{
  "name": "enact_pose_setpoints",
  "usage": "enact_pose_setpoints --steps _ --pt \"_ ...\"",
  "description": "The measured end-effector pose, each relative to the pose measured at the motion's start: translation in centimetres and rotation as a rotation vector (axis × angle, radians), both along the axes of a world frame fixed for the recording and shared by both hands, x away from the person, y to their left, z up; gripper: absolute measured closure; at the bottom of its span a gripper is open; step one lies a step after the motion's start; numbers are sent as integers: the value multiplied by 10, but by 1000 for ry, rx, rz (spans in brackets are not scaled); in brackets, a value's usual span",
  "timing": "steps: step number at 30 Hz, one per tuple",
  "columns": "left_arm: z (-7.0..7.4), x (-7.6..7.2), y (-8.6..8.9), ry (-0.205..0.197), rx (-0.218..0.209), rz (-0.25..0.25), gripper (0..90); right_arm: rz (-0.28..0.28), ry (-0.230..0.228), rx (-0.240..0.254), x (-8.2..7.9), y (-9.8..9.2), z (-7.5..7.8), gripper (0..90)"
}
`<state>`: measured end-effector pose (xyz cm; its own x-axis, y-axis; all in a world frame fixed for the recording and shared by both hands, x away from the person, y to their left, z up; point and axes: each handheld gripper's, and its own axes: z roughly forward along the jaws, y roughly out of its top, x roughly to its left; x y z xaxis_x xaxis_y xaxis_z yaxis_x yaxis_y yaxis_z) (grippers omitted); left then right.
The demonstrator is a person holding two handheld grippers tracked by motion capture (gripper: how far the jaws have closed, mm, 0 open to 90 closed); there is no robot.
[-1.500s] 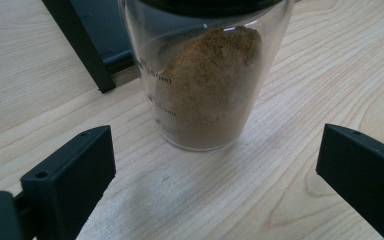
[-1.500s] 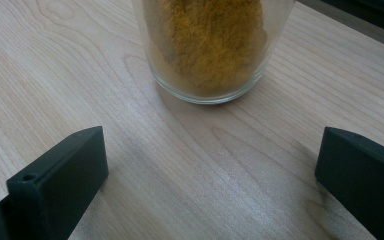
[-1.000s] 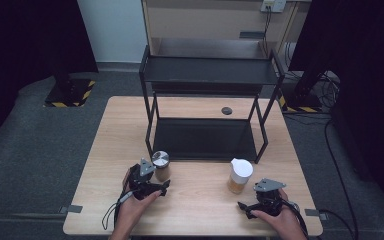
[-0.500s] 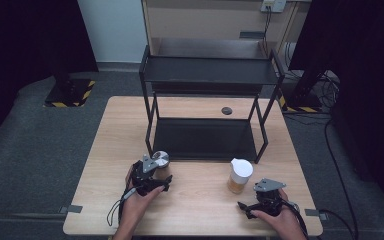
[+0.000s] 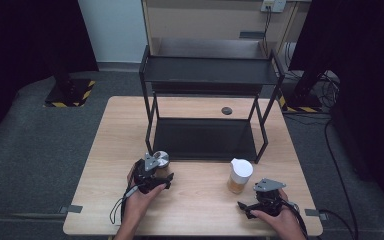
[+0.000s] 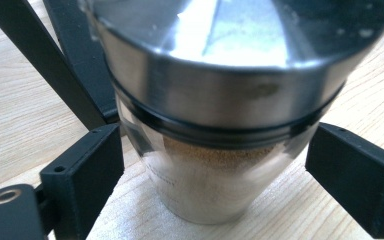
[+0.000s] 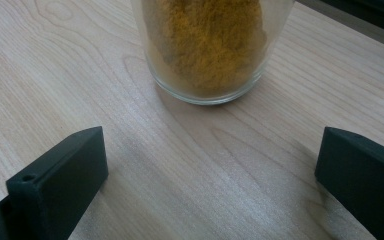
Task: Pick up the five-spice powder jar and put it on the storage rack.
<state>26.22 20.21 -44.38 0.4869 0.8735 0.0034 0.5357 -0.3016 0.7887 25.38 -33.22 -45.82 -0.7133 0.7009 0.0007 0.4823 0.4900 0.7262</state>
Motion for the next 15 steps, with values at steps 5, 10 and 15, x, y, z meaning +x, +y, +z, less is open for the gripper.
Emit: enact_pose_setpoints --steps 5,10,15 --pt "-1 2 0 0 -3 0 88 -3 2 0 0 0 0 13" --pt "-1 3 -2 0 3 -1 93 -3 2 0 0 0 0 13" --pt "-1 4 -3 -2 5 -2 101 -3 2 0 0 0 0 13"
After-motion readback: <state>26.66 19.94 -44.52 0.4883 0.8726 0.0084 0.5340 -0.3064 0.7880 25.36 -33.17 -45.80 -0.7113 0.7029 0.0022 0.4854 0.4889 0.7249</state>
